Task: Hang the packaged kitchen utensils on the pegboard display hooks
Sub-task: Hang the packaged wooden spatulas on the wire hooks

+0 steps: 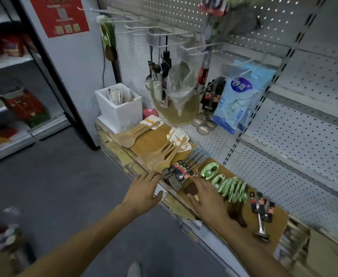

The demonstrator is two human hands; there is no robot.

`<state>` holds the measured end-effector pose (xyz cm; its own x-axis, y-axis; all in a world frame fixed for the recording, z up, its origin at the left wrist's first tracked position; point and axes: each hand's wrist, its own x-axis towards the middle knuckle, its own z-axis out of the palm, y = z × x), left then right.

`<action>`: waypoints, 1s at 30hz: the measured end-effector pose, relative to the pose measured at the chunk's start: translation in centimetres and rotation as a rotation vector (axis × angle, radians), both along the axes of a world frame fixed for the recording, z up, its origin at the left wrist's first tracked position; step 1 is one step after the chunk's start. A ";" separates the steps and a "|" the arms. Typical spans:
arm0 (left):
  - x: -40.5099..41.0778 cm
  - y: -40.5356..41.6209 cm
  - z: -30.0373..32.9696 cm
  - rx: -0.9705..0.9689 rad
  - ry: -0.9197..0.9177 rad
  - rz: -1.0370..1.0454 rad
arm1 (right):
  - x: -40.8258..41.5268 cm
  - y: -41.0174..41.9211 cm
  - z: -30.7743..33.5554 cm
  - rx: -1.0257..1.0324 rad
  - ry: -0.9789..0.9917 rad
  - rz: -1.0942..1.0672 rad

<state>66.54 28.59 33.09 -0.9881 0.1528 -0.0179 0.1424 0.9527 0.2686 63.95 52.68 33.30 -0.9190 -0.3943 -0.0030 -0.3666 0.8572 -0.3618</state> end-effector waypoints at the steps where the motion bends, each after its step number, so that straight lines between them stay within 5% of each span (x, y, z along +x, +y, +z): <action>1: -0.7 -1.1 0.0 -0.001 -0.005 -0.022 | -0.2 -1.2 0.0 0.007 -0.007 -0.013; 14: -12.7 -8.1 -4.6 -0.017 -0.084 -0.092 | -10.0 -8.5 -3.7 0.020 -0.096 -0.101; 30: -33.1 -9.6 -21.7 -0.099 -0.200 -0.072 | -29.0 -14.8 -22.9 -0.094 -0.295 -0.314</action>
<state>33.48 19.00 11.36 -0.9501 0.2101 -0.2304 0.1641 0.9652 0.2036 35.00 37.92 10.36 -0.9594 -0.1070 -0.2609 0.0373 0.8690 -0.4935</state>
